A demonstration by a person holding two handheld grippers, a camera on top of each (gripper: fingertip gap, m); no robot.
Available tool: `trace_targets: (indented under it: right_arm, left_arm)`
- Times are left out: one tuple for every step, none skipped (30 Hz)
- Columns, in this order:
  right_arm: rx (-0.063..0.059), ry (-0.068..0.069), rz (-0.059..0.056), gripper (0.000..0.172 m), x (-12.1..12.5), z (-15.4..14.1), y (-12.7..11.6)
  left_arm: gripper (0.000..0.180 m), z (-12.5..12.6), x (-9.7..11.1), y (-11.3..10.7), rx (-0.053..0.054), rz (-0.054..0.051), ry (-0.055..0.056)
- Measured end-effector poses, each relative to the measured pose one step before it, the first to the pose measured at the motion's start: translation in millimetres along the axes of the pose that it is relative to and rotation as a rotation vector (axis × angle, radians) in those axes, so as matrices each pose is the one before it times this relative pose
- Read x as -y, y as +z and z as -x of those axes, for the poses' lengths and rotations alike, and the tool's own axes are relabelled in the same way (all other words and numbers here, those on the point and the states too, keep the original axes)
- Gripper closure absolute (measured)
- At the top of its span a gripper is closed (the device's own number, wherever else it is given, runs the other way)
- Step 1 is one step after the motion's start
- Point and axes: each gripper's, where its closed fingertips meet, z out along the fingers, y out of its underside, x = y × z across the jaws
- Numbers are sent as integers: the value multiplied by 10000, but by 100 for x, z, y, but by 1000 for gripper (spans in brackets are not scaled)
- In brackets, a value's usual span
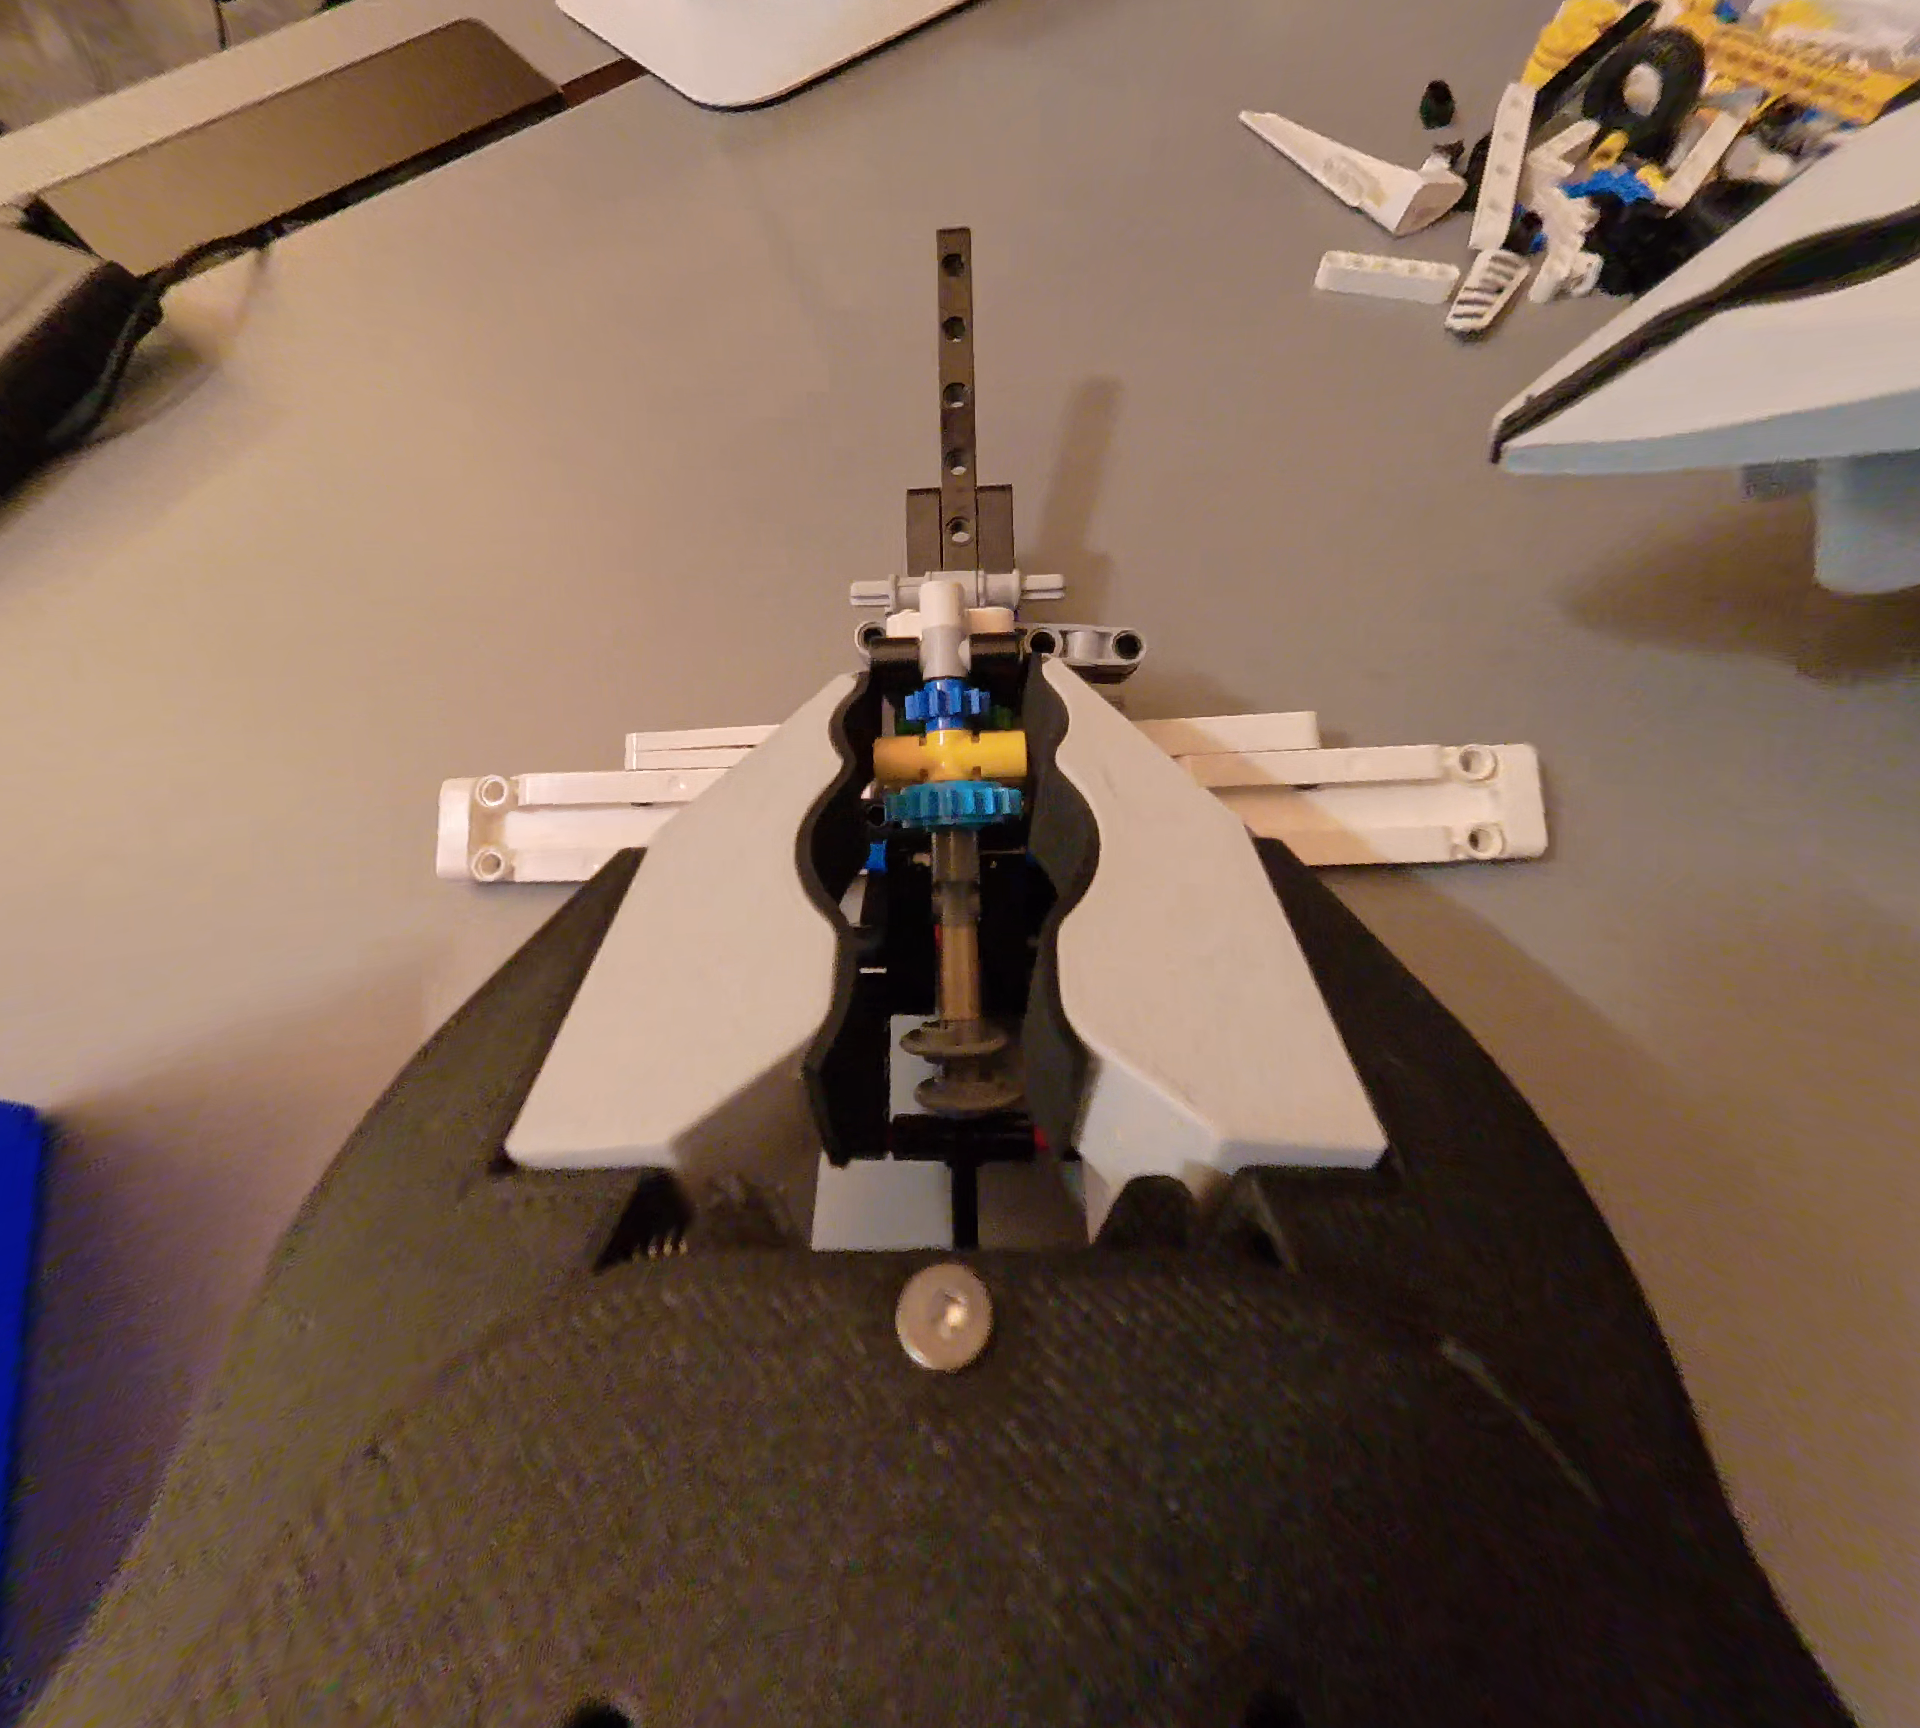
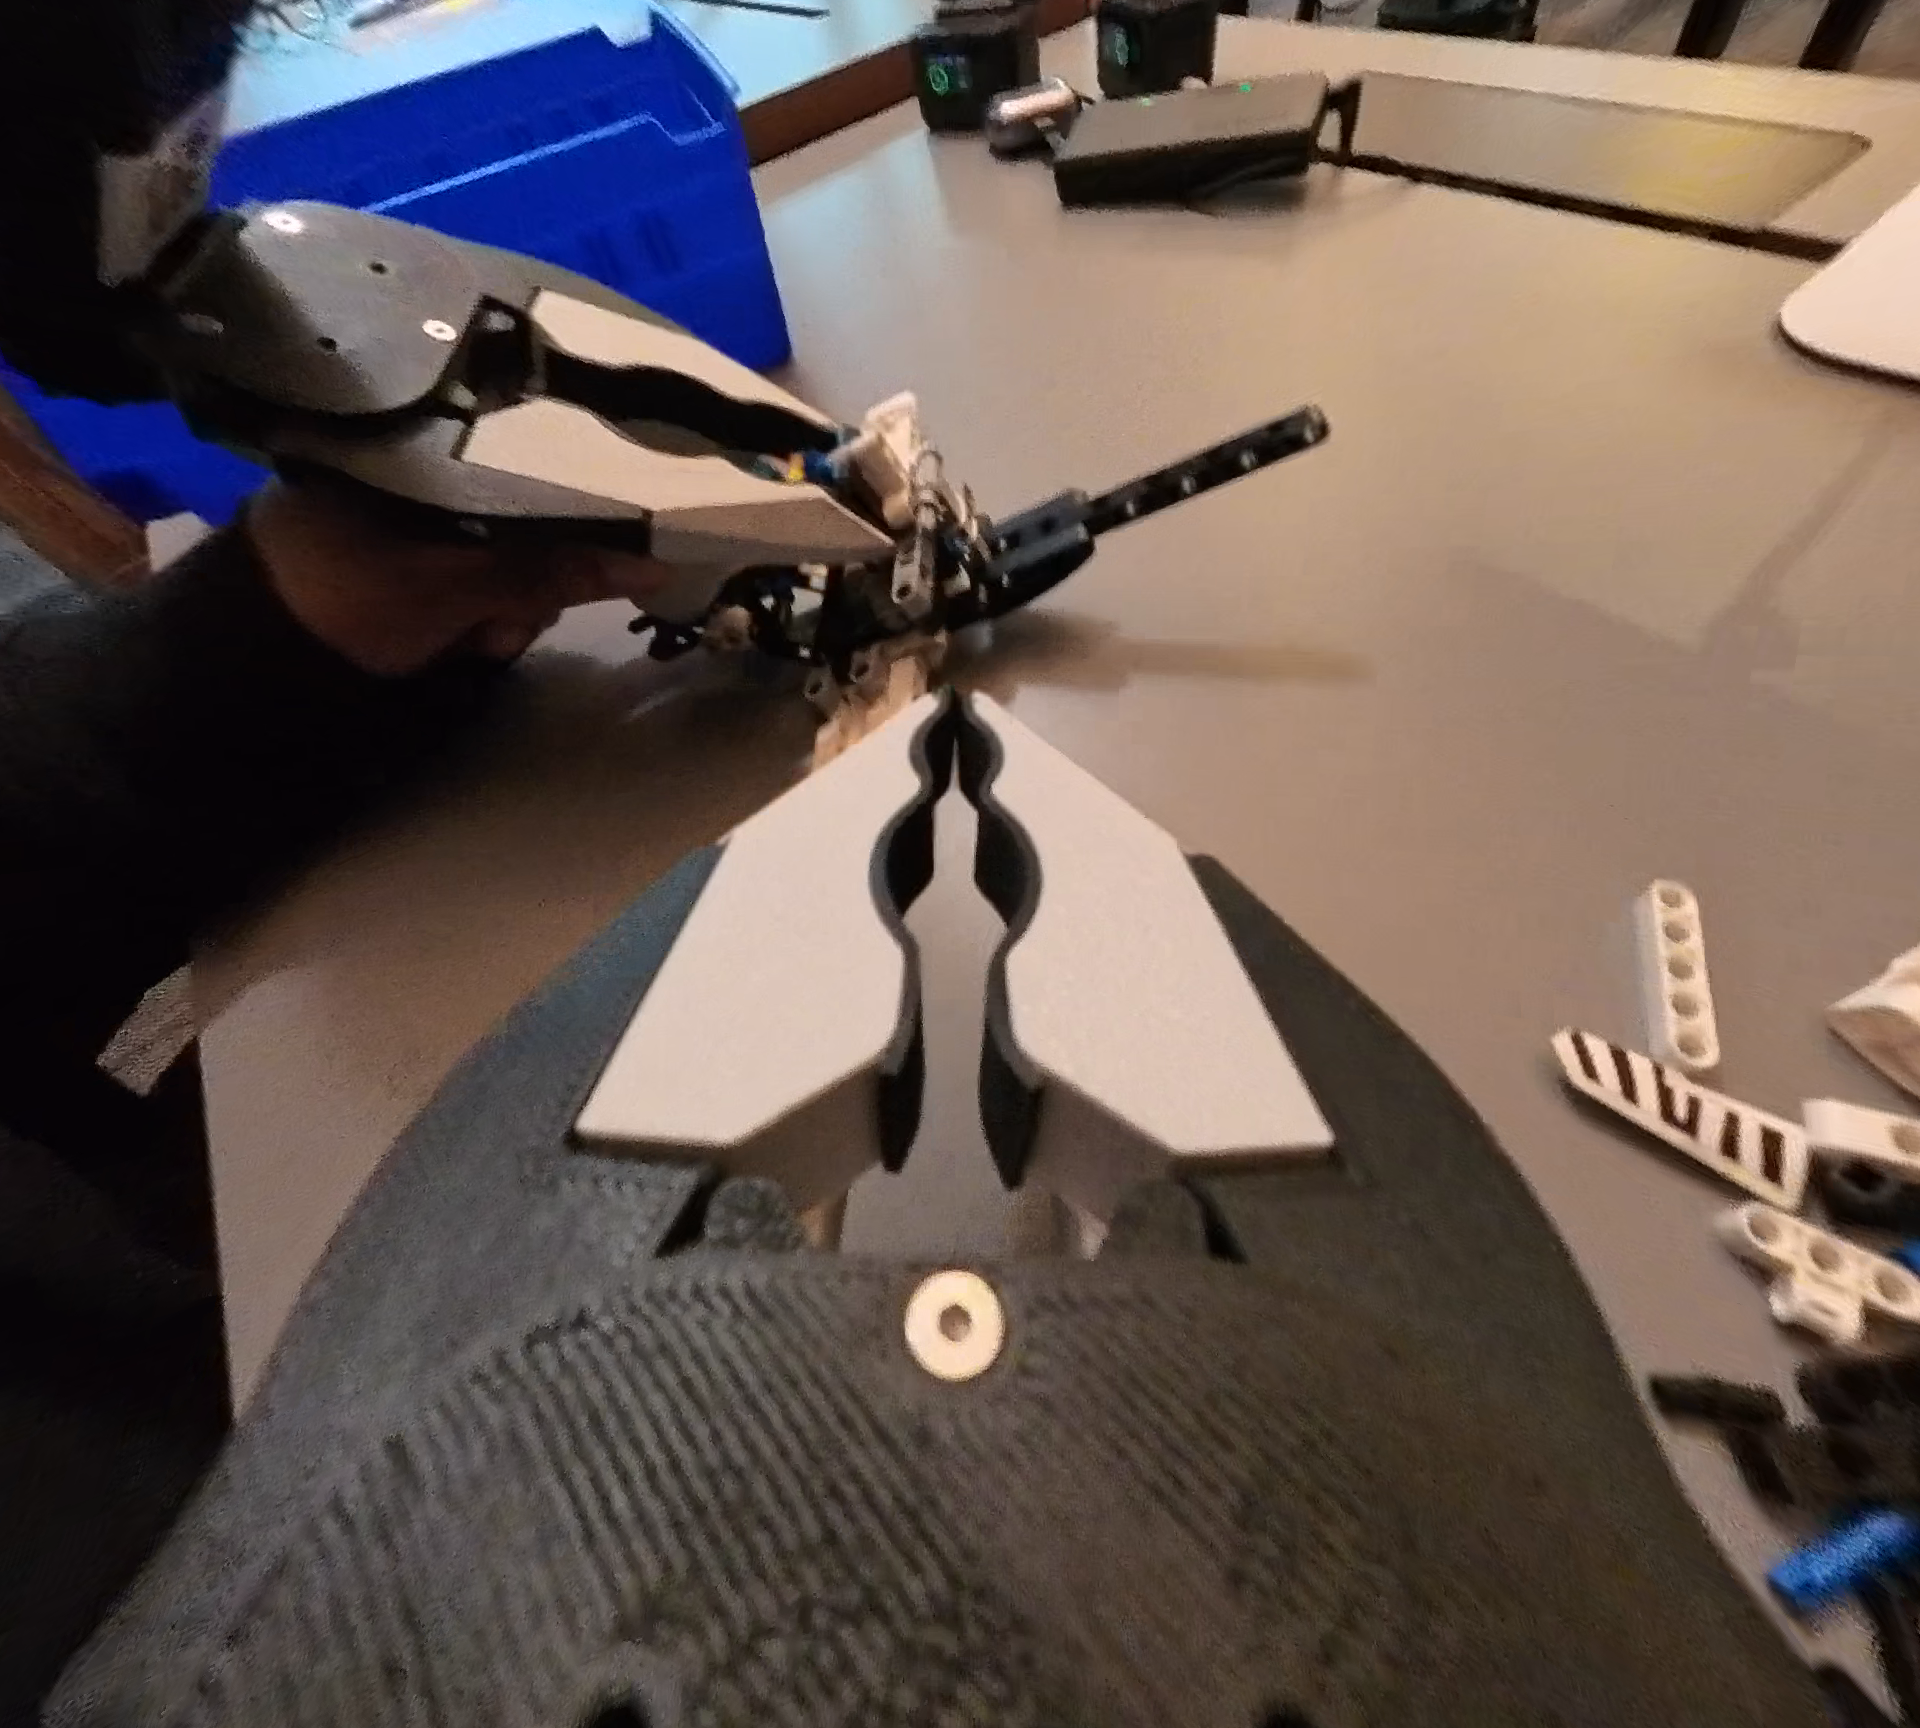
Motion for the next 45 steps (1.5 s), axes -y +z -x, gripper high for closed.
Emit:
trace_targets:
  right_arm:
    - [138, -149, -243, 172, 418, 356, 298]
    - [120, -113, -140, 172, 259, 271, 346]
    - [134, -149, -66, 172, 152, 263, 331]
    - [98, -192, -23, 171, 77, 190, 291]
    - [9, -227, -2, 169, 33, 78, 231]
    - [-85, -247, 10, 166, -34, -41, 179]
    - [-111, -253, 29, 166, -111, -50, 154]
    - [-112, -230, 52, 164, -191, -23, 124]
    - [-98, -202, 60, 164, -221, 21, 100]
    - [-71, -175, 40, 164, -110, 79, 56]
    - [-42, -187, -13, 164, 38, 151, 7]
    - [-62, -159, -12, 164, 6, 90, -5]
    - [-39, -132, 0, 165, -1, 99, 13]
    - [-16, -112, 4, 165, -4, 105, 17]
    - [-22, -90, 22, 165, -25, 75, 21]
    - [-8, -75, 41, 165, -49, 73, 56]
    - [3, -68, 57, 165, -72, 83, 73]
    - [9, -72, 71, 166, -87, 92, 72]
    - [10, -74, 82, 166, -102, 84, 92]
    - [2, -76, 79, 166, -94, 92, 95]
    - [-12, -82, 70, 166, -78, 78, 72]
    - [-9, -82, 65, 166, -81, 70, 74]
    - [-8, -76, 54, 166, -61, 76, 58]
    - [-14, -68, 43, 166, -46, 60, 37]
    - [-17, -59, 37, 166, -50, 42, 44]
    - [-19, -46, 25, 166, -26, 25, 24]
    - [-8, -36, 19, 166, -20, 36, 24]
    - [-1, -22, 26, 166, -26, 23, 19]
    - [10, -6, 30, 166, -41, 22, 32]
    - [15, 6, 31, 165, -32, 27, 32]
    - [13, 9, 29, 165, -33, 14, 29]
    - [12, 9, 18, 165, -18, 3, 16]
    - [6, 7, 3, 165, -4, 5, 2]
    - [-1, 6, -7, 165, 2, -14, -7]
    - [-1, 7, -12, 165, 18, -5, -12]
    - [-1, 10, -15, 165, 28, -10, -22]
    - [3, 13, -14, 165, 17, -9, -15]
    - [9, 15, -10, 165, 12, -7, -13]
    - [10, 18, -12, 165, 14, -5, -12]
    - [8, 18, -13, 165, 16, -16, -7]
    - [6, 12, -11, 164, 13, -5, -17]
    - [2, 7, -14, 164, 16, -5, -19]
    - [5, -1, -16, 164, 15, 9, -10]
    - [1, -8, -16, 164, 23, 5, -17]
    - [-1, -11, -15, 164, 13, 2, -15]
  left_arm:
    - [153, -134, 5, -57, -193, -93, -241]
    - [153, -155, -4, -84, -194, -85, -159]
    - [152, -71, -19, -91, -83, -34, -11]
    - [153, -76, -27, -57, -11, -4, 116]
    - [153, -119, 26, -11, 8, -14, 174]
    - [153, -140, 39, 13, 7, -18, 195]
    - [153, -139, 28, 32, 15, -14, 186]
    - [153, -140, 41, 31, 7, -10, 193]
    - [153, -180, 30, 45, -23, -11, 177]
    - [153, -164, 43, 31, -41, -14, 126]
    - [153, -172, 30, 14, -68, -15, 88]
    - [153, -141, 21, 17, -69, -11, 64]
    - [153, -87, 21, 0, -39, -12, 44]
    - [153, -87, 12, -15, -42, -13, 35]
    - [153, -112, 16, -8, -54, -11, 47]
    - [153, -115, 6, -6, -51, -9, 58]
    - [152, -108, 10, 4, -42, -6, 53]
    - [153, -77, 10, -1, -19, -9, 59]
    - [153, -23, 22, 13, 20, -11, 63]
    - [153, 1, 30, 8, 28, -14, 47]
    - [153, -5, 9, 18, 11, -3, 27]
    - [153, -25, 17, 5, -6, -8, 27]
    - [153, -39, 11, 11, -17, -10, 32]
    - [153, -53, 11, 14, -22, -7, 33]
    - [153, -68, 10, 10, -26, -5, 39]
    - [153, -52, 4, -2, -14, -6, 35]
    - [152, -32, 8, -6, -4, -3, 21]
    - [152, -26, -3, 1, -6, -2, 17]
    - [152, -28, 2, -8, -12, -3, 12]
    - [153, -20, 2, -5, -14, -4, 7]
    - [153, -25, -4, 4, -12, -3, 9]
    - [152, -29, 1, -15, -10, -4, 16]
    - [153, -46, 16, -2, -14, -9, 22]
    - [153, -37, 10, -13, -11, -10, 27]
    - [152, -38, 8, 0, -1, -8, 30]
    - [152, -5, 20, -14, 5, -11, 18]
    - [152, 84, 21, -10, 60, -17, -16]
    - [151, 198, 40, -33, 129, -33, -51]
    - [150, 127, 83, -48, 65, -64, -47]
    - [149, 26, 121, -65, -15, -87, -45]
    - [149, 31, 131, -61, -18, -97, -61]
    - [149, 33, 124, -68, -21, -93, -62]
    - [148, 39, 82, -54, -14, -65, -58]
    - [148, 33, 91, -53, -20, -63, -64]
    - [148, -14, 148, -56, -50, -104, -60]
